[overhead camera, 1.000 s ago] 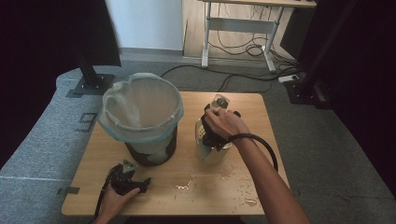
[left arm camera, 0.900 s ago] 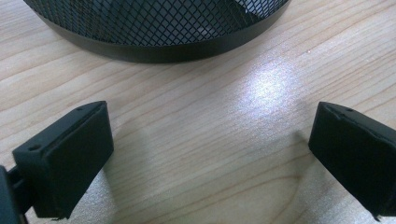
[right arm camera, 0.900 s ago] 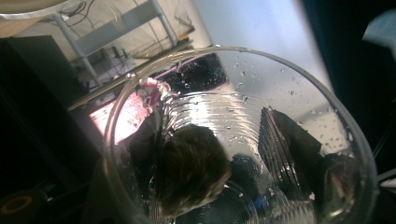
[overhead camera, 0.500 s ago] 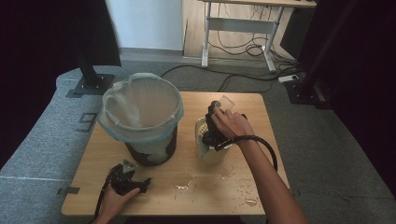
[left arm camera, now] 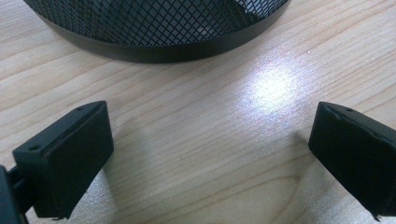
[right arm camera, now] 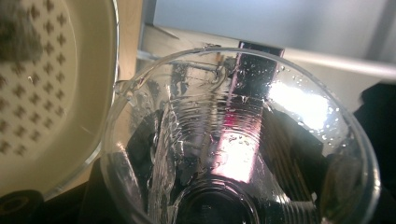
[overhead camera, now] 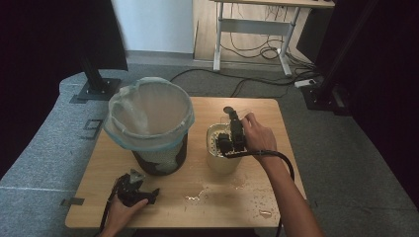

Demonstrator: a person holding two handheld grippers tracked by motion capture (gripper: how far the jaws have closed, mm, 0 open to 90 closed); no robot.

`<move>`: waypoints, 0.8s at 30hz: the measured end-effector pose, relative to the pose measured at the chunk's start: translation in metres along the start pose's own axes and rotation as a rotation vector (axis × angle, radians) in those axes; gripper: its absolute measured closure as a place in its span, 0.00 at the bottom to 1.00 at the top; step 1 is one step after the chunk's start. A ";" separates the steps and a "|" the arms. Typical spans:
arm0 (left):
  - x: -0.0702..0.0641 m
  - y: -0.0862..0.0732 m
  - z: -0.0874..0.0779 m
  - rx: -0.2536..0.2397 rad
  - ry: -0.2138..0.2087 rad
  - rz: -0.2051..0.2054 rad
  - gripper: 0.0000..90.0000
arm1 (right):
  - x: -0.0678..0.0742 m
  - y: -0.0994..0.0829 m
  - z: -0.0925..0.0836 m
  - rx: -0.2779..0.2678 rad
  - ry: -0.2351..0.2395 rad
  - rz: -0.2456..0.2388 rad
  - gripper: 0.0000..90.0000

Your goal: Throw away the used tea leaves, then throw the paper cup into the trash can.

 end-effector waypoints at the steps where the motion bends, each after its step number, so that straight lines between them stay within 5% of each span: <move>1: 0.000 0.000 0.000 0.000 0.000 0.000 0.00 | -0.002 -0.002 -0.001 -0.005 0.010 0.072 0.48; 5: 0.000 0.000 0.000 0.001 0.000 0.000 0.00 | -0.009 -0.007 -0.005 -0.044 0.052 0.335 0.48; 16: 0.000 0.000 0.000 -0.001 0.000 0.000 0.00 | -0.010 -0.015 -0.008 -0.113 0.174 0.797 0.48; 24: 0.000 0.000 0.000 -0.001 0.000 0.000 0.00 | -0.038 -0.015 -0.012 -0.216 0.233 1.240 0.47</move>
Point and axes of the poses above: each handheld gripper's, and its own axes: z roughly forward along the jaws, y roughly out of its top, x roughly to its left, the point moved 9 cm from there along z, roughly forward along the jaws, and after that the axes turned 3 degrees about -y, right-handed, at the moved point
